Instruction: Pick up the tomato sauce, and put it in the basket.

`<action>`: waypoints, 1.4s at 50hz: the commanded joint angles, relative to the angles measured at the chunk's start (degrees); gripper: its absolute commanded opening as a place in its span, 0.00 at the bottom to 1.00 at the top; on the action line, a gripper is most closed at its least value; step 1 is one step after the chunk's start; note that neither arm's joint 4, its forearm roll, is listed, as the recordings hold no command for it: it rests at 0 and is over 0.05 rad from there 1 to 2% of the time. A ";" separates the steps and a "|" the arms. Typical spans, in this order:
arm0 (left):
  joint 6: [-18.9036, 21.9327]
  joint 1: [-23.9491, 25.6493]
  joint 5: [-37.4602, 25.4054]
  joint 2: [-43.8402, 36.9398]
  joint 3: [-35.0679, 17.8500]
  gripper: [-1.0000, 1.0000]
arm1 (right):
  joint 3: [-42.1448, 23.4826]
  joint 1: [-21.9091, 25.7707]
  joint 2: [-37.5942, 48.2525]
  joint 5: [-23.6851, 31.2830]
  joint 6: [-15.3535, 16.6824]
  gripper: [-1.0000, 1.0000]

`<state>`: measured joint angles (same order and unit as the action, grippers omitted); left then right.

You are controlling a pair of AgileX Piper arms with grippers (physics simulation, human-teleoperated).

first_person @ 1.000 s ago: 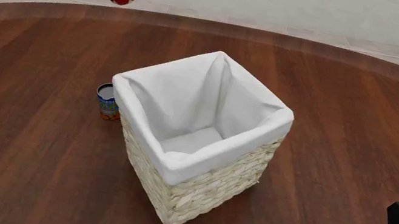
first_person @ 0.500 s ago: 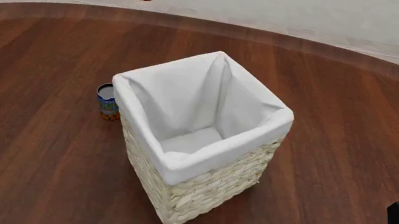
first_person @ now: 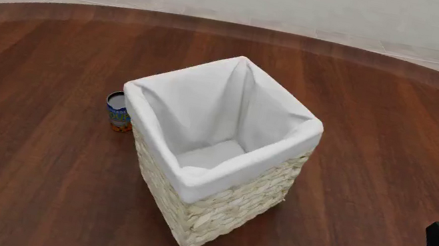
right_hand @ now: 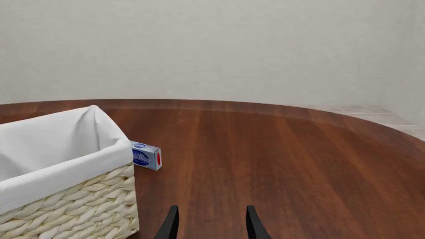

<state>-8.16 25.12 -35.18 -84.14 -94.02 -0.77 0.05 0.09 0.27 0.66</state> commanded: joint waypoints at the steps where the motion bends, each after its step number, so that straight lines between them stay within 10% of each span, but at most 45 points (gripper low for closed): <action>1: -0.31 2.86 -0.43 2.09 1.70 0.00 | 0.00 -0.02 0.00 -0.01 0.00 1.00; 70: -4.72 8.86 15.30 -3.09 15.17 0.00 | 0.00 0.00 0.00 0.00 0.01 1.00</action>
<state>-13.26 33.78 -22.56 -85.46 -80.15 -0.77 0.04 0.09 0.27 0.66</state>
